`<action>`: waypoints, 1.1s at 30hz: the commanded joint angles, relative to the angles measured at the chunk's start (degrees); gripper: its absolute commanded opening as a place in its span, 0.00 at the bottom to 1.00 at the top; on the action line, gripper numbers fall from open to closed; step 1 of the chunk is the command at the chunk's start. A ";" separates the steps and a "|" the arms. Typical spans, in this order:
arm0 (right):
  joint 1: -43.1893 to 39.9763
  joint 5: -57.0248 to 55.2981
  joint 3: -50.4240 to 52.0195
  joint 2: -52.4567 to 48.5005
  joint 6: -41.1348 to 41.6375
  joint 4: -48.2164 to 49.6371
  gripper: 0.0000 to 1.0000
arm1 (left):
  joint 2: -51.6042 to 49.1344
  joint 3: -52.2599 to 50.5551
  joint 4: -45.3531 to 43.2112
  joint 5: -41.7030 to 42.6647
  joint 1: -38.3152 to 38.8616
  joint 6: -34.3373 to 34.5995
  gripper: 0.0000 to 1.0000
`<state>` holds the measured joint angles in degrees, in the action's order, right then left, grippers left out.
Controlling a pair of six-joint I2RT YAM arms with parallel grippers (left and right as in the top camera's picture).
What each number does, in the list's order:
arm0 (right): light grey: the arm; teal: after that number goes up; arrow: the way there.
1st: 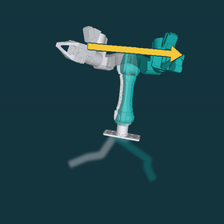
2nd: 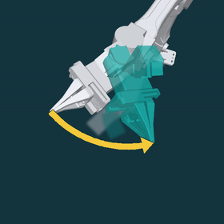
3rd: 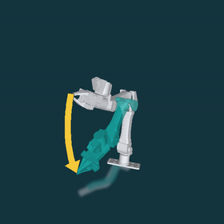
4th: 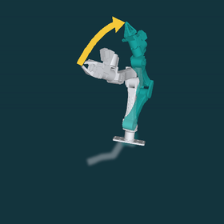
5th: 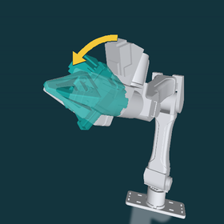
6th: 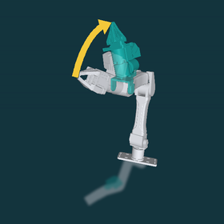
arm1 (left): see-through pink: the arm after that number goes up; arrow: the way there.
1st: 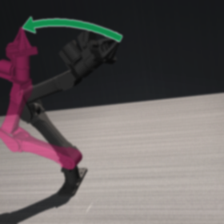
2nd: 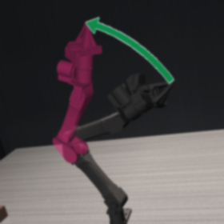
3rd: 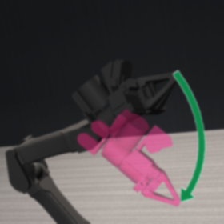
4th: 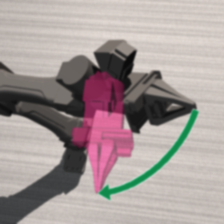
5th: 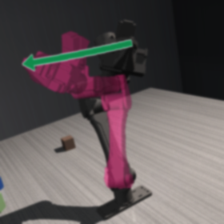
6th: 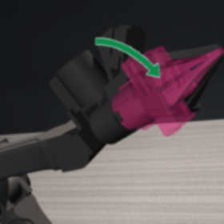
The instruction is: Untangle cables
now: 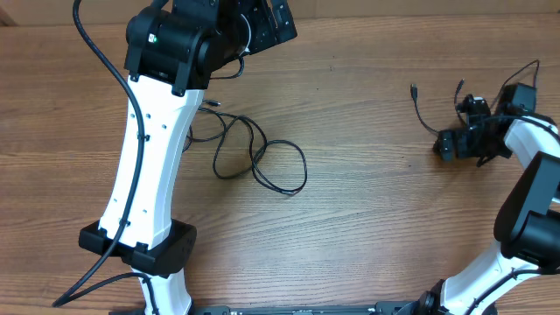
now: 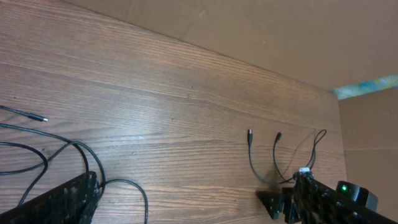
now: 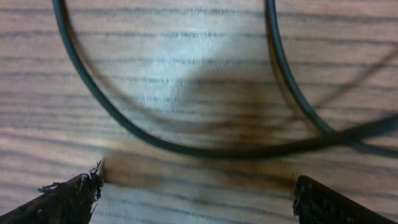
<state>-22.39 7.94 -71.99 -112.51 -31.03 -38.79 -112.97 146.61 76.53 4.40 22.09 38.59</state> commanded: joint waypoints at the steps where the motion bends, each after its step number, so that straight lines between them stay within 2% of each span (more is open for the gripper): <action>1: -0.39 -3.96 0.33 -0.87 3.85 0.31 1.00 | -0.61 0.07 -0.02 -0.52 -0.24 -1.31 0.99; 9: -1.70 -7.13 0.50 -2.29 6.43 -2.23 1.00 | -0.61 0.07 -0.02 -0.52 -0.33 -1.31 1.00; 22: -2.16 -6.58 0.50 -3.56 10.05 10.43 1.00 | -0.61 0.07 -0.02 -0.52 -0.31 -1.31 0.99; 33: -2.16 -3.26 0.50 -14.21 10.43 19.08 1.00 | -0.61 0.07 -0.02 -0.52 -0.33 -1.31 1.00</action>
<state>-24.56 7.25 -73.76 -119.09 -20.10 -19.42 -112.97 146.63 76.53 4.43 22.09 38.59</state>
